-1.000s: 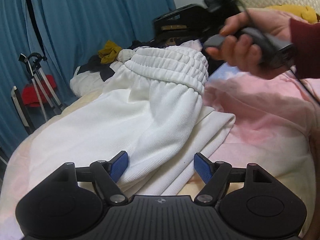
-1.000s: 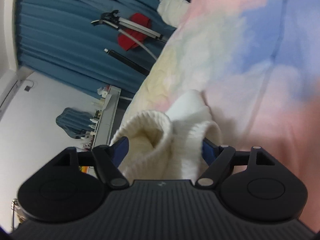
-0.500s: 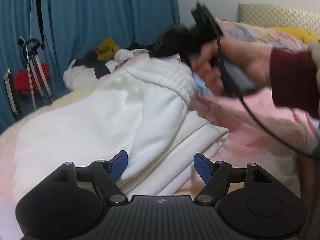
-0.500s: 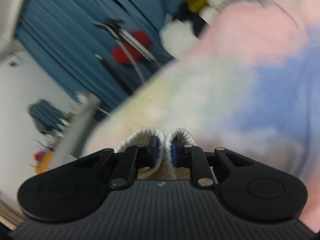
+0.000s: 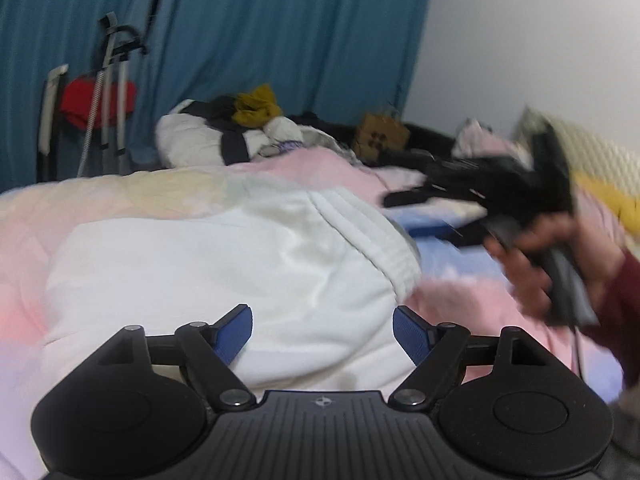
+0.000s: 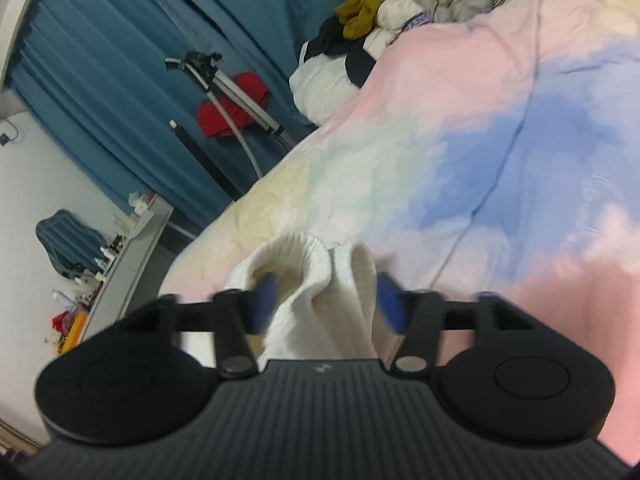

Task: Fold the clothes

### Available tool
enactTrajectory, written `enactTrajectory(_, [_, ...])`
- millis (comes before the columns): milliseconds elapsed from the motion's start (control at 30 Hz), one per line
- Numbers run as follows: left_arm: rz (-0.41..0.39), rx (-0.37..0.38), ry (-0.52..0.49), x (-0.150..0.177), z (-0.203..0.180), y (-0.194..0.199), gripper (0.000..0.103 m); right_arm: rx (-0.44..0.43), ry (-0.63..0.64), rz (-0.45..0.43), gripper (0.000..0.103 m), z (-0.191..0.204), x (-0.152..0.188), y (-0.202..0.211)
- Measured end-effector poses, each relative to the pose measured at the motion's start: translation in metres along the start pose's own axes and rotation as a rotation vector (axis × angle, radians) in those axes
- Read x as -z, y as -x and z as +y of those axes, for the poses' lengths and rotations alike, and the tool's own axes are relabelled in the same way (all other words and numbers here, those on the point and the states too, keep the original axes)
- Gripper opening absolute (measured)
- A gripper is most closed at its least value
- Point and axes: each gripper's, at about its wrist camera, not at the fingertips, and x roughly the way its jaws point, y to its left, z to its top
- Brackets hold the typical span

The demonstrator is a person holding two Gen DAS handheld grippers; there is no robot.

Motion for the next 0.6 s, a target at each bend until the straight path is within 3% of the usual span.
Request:
enactTrajectory(200, [-0.021, -0.11, 0.177, -0.008, 0.042, 0.03, 0.08, -0.015, -0.024, 0.057, 0.073, 0.01, 0.026, 0.006])
enactTrajectory(300, [-0.009, -0.2, 0.145, -0.009, 0.046, 0.039, 0.081, 0.01, -0.015, 0.061, 0.075, 0.013, 0.036, -0.005])
enactTrajectory(367, [0.004, -0.215, 0.127, -0.008, 0.045, 0.04, 0.081, 0.028, -0.009, 0.065, 0.08, 0.015, 0.043, -0.012])
enactTrajectory(533, [0.018, -0.234, 0.138, -0.01, 0.048, 0.037, 0.081, 0.071, 0.006, 0.073, 0.079, 0.019, 0.059, -0.03])
enactTrajectory(600, [0.018, -0.241, 0.159, -0.01, 0.051, 0.036, 0.081, 0.087, 0.02, 0.065, 0.07, 0.022, 0.064, -0.034])
